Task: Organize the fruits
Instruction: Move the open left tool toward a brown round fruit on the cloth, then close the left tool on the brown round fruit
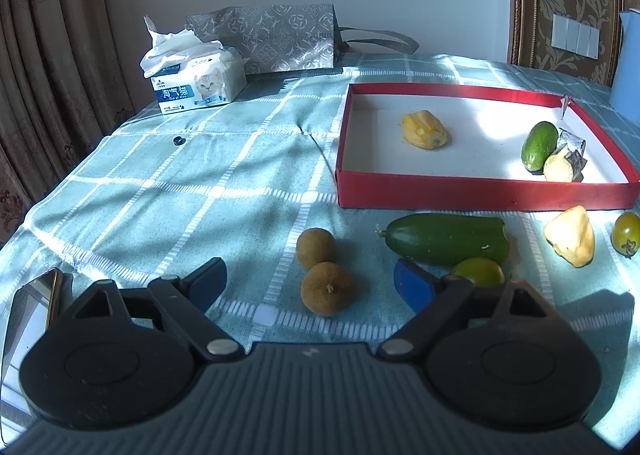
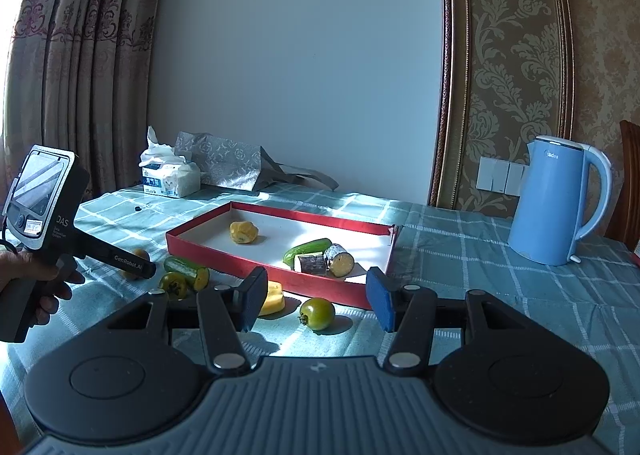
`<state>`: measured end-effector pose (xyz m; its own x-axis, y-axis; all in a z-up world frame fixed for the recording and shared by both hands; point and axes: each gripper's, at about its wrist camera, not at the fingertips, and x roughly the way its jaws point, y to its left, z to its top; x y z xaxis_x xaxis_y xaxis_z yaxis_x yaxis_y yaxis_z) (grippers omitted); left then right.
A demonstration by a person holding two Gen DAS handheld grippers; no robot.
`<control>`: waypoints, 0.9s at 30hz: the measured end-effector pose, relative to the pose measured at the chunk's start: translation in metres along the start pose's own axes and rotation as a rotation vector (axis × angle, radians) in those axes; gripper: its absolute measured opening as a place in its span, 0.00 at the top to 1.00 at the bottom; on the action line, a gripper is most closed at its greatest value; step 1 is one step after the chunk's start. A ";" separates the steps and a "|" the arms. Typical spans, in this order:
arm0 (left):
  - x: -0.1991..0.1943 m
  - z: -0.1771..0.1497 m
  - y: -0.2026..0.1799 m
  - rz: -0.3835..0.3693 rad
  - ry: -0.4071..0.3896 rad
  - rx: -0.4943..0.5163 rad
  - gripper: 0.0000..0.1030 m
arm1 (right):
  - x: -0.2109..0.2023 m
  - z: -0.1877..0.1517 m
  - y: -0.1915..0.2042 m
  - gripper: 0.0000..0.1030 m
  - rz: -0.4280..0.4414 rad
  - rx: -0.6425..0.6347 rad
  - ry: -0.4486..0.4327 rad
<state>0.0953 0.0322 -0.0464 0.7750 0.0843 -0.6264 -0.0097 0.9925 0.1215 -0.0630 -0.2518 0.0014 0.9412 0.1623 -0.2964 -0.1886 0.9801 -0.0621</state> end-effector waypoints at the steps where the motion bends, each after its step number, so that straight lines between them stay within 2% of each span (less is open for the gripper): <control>1: 0.001 0.000 0.000 -0.005 0.003 -0.001 0.14 | 0.000 0.000 0.000 0.48 0.000 0.001 0.001; 3: 0.001 0.000 0.001 -0.005 0.007 -0.003 0.15 | 0.000 -0.001 0.000 0.48 0.000 0.000 0.002; 15: 0.006 -0.003 0.002 -0.039 0.028 -0.001 0.39 | 0.003 -0.002 0.000 0.48 -0.001 0.008 0.008; 25: 0.009 -0.005 0.008 -0.054 0.047 -0.029 0.54 | 0.005 -0.005 -0.002 0.48 0.001 0.017 0.010; 27: 0.009 -0.004 0.009 -0.060 0.050 -0.035 0.61 | 0.005 -0.006 -0.002 0.48 0.002 0.018 0.010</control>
<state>0.0993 0.0421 -0.0542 0.7422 0.0281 -0.6696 0.0128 0.9983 0.0561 -0.0590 -0.2537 -0.0055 0.9379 0.1629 -0.3064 -0.1851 0.9817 -0.0445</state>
